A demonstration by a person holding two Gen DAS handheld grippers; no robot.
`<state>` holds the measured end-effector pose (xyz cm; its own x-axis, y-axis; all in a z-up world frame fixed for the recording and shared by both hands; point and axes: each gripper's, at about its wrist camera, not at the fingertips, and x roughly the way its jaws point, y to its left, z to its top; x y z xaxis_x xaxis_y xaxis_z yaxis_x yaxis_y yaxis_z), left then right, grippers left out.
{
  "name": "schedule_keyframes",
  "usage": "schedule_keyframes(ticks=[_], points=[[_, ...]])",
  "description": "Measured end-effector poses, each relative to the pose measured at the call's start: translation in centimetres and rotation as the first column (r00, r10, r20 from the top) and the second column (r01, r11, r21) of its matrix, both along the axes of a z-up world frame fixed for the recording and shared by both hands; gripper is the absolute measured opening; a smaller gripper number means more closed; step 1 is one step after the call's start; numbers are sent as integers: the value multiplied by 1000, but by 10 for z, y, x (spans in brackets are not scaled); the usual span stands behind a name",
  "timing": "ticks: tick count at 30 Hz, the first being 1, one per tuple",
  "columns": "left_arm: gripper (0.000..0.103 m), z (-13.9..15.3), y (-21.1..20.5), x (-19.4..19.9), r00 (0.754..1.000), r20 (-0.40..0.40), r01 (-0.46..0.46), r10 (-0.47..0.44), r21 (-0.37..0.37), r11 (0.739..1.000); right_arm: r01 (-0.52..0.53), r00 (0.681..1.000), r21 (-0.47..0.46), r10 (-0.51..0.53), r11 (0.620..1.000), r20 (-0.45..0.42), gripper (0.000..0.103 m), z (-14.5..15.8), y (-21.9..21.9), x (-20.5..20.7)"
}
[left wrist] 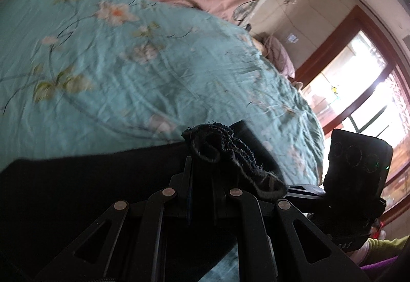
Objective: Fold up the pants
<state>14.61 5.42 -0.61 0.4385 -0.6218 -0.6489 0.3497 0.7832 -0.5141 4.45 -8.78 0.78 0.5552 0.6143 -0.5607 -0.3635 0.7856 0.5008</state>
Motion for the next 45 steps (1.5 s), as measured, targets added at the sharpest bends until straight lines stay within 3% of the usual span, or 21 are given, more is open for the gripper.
schedule_keyframes(ticks=[9, 17, 21, 30, 41, 43, 45], points=[[10, -12, 31, -16, 990, -64, -128, 128, 11, 992, -62, 997, -38, 61, 997, -37, 47, -11, 19, 2], [11, -6, 65, -43, 962, -84, -259, 259, 12, 966, -120, 991, -18, 118, 993, -65, 49, -14, 35, -1], [12, -2, 79, -56, 943, -78, -322, 324, 30, 946, -114, 993, 1, 114, 993, -30, 49, -5, 37, -8], [23, 2, 107, -100, 877, -59, -474, 477, 56, 879, -106, 994, 28, 106, 994, 19, 49, 17, 37, -8], [37, 7, 147, -143, 769, -51, -632, 637, 84, 770, -186, 982, -5, 186, 983, 17, 50, 20, 81, 9], [40, 8, 154, -150, 753, -51, -650, 656, 89, 754, -210, 978, -18, 210, 978, 13, 59, 20, 92, 12], [42, 9, 160, -159, 736, -49, -670, 675, 88, 737, -224, 975, -25, 224, 974, 7, 60, 19, 99, 15]])
